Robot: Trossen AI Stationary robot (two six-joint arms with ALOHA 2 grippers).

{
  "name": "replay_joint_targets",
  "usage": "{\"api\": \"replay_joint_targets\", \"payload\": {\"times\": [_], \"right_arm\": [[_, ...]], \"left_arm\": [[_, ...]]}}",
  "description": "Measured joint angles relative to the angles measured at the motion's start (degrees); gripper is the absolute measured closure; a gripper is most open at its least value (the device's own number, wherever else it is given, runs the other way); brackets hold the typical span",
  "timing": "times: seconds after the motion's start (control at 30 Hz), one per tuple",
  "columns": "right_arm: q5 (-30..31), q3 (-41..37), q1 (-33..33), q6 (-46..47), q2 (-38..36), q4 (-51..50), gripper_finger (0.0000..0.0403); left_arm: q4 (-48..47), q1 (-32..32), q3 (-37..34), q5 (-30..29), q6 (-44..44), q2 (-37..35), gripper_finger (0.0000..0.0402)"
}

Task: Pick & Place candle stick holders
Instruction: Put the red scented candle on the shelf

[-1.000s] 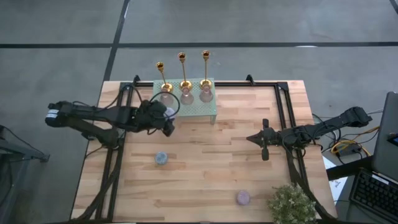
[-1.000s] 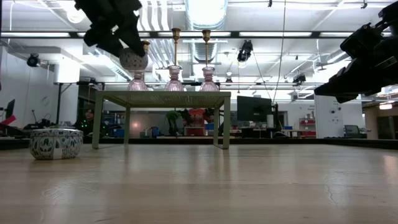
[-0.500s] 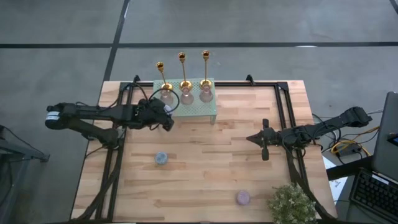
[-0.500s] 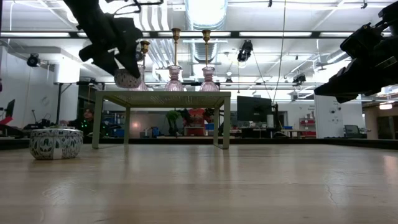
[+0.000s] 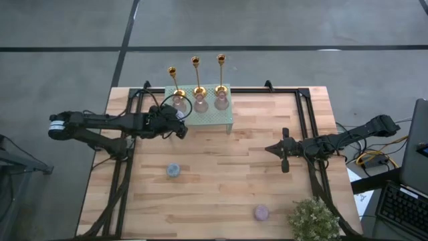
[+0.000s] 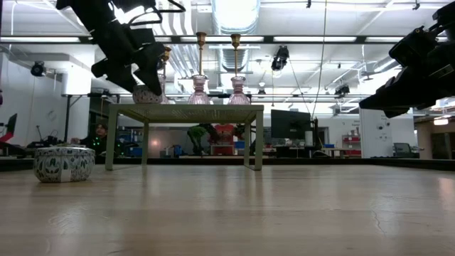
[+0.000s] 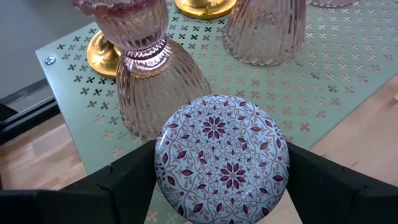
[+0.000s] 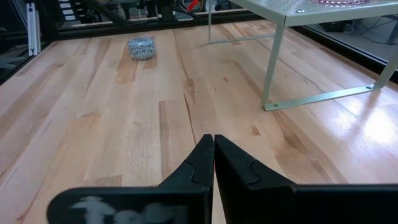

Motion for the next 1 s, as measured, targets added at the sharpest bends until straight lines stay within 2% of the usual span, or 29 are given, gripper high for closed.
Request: {"api": "replay_joint_targets", "payload": {"times": [0.27, 0.53, 1.0], "right_arm": [[0.0, 0.0, 0.0, 0.0, 0.0, 0.0, 0.0394], [0.0, 0.0, 0.0, 0.0, 0.0, 0.0, 0.0394], [0.0, 0.0, 0.0, 0.0, 0.0, 0.0, 0.0394]], "left_arm": [[1.2, 0.3, -0.3, -2.3, 0.2, 0.0, 0.0091], [1.4, 0.3, -0.5, -1.8, 0.2, 0.0, 0.0086], [1.7, 0.3, -0.4, -4.9, 1.2, 0.0, 0.0042]]}}
